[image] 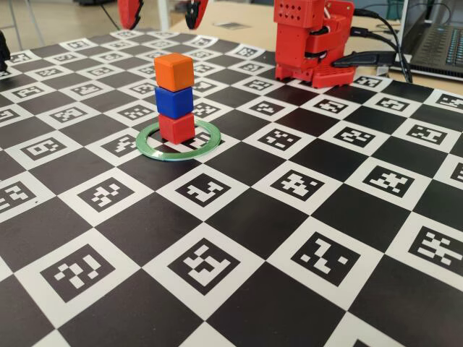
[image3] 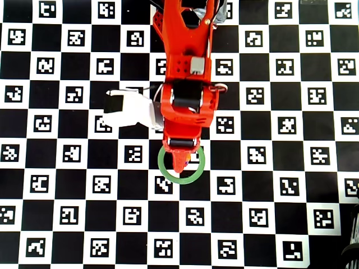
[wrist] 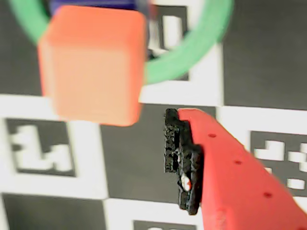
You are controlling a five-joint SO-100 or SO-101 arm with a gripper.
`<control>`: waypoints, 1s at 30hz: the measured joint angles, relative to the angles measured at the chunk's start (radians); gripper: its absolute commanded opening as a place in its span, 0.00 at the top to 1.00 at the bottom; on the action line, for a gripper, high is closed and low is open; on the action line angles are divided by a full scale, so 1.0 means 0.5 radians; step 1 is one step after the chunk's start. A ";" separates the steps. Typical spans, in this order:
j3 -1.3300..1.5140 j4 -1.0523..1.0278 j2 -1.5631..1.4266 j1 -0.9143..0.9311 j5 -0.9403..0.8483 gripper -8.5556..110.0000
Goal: Grab the red cube then put it in the green circle then put the blue cube on top and finally the orange cube on top
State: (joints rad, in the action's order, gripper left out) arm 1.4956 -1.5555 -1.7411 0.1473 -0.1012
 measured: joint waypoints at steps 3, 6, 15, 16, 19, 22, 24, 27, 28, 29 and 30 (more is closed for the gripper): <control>0.092 0.058 -0.184 0.055 -0.064 0.80; 0.187 0.101 -0.341 0.117 -0.129 0.85; 0.693 0.331 -0.816 0.310 -0.457 0.98; 0.770 0.368 -0.877 0.319 -0.506 0.98; 1.062 0.506 -1.108 0.341 -0.660 0.98; 1.371 0.647 -1.374 0.341 -0.838 0.98; 1.586 0.746 -1.565 0.337 -1.006 0.98; 1.844 0.853 -1.813 0.337 -1.200 0.98; 1.902 0.865 -1.884 0.337 -1.239 0.98; 1.954 0.871 -1.936 0.337 -1.276 0.98; 2.003 0.871 -1.982 0.337 -1.316 0.98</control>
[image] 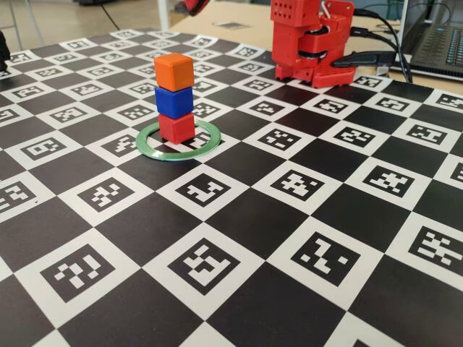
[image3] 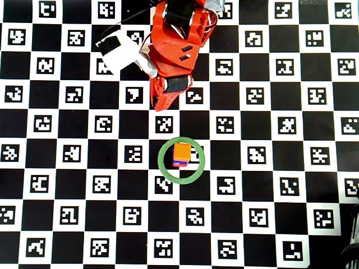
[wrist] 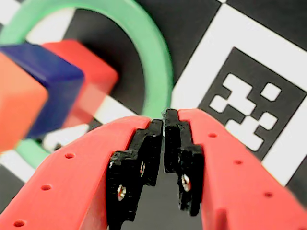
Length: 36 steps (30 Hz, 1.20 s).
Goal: Grab the red cube then put it in the green circle then put the blue cube on top and finally the orange cube on top
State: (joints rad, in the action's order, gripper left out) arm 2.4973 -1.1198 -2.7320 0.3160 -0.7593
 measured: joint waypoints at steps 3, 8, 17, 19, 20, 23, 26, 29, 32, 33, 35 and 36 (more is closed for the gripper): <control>0.141 0.000 -0.129 -0.037 -0.110 0.98; 0.466 0.000 -0.371 -0.193 -0.316 0.98; 0.969 0.000 -0.724 -0.414 -0.758 0.97; 1.028 -0.006 -0.752 -0.451 -0.828 0.97; 1.055 -0.021 -0.770 -0.469 -0.862 0.97; 1.160 -0.074 -0.838 -0.512 -0.960 0.97; 1.233 -0.141 -0.920 -0.531 -1.043 0.97; 1.264 -0.206 -1.012 -0.534 -1.104 0.97; 1.264 -0.288 -1.089 -0.534 -1.144 0.97; 1.264 -0.310 -1.104 -0.534 -1.163 0.97; 1.264 -0.337 -1.129 -0.534 -1.200 0.97; 1.264 -0.341 -1.132 -0.534 -1.203 0.97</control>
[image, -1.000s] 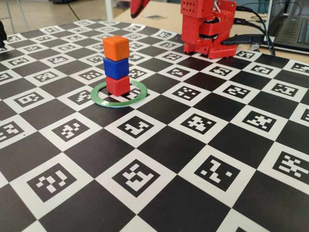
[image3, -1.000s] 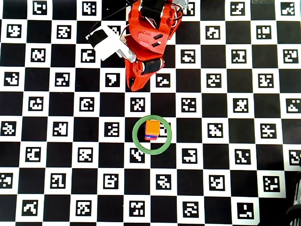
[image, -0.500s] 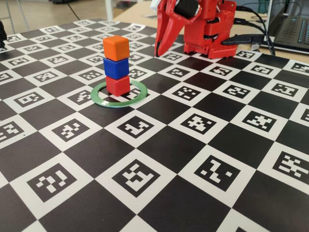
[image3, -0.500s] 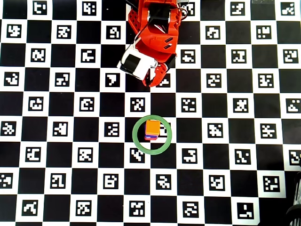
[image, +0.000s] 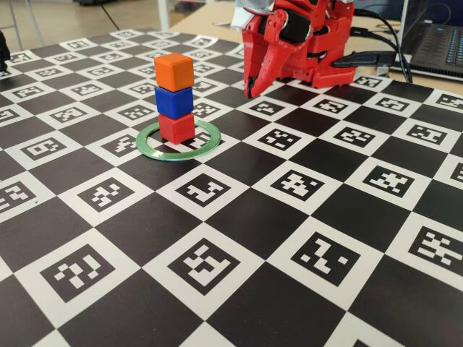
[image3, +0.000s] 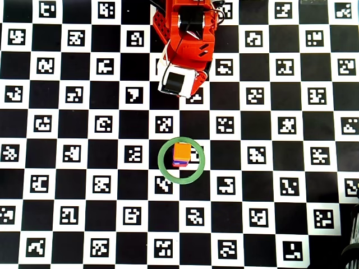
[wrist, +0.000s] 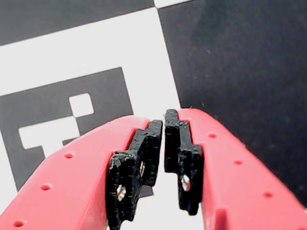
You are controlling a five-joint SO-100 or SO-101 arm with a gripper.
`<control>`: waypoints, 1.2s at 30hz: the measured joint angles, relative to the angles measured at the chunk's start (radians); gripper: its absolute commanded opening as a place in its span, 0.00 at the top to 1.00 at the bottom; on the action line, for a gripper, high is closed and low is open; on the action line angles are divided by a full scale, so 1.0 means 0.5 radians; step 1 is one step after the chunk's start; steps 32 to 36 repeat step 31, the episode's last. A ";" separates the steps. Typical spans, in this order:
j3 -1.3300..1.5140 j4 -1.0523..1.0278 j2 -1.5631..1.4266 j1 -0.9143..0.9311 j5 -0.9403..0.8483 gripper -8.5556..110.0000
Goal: Grab the red cube then put it in the green circle then put the blue cube on top and finally the orange cube on top
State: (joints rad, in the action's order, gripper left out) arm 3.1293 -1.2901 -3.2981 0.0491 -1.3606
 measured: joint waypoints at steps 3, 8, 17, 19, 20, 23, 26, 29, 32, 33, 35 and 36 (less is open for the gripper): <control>0.000 -0.003 -0.012 0.021 -0.034 0.98; 0.000 -0.003 -0.021 0.040 -0.028 0.97; 0.000 -0.003 -0.021 0.046 -0.028 0.97; 0.000 -0.003 -0.021 0.046 -0.028 0.97; 0.000 -0.003 -0.021 0.046 -0.028 0.97; 0.000 -0.003 -0.021 0.046 -0.028 0.97; 0.000 -0.003 -0.021 0.046 -0.028 0.97; 0.000 -0.003 -0.021 0.046 -0.028 0.97; 0.000 -0.003 -0.021 0.046 -0.028 0.97; 0.000 -0.003 -0.021 0.046 -0.028 0.97; 0.000 -0.003 -0.021 0.046 -0.028 0.97; 0.000 -0.003 -0.021 0.046 -0.028 0.97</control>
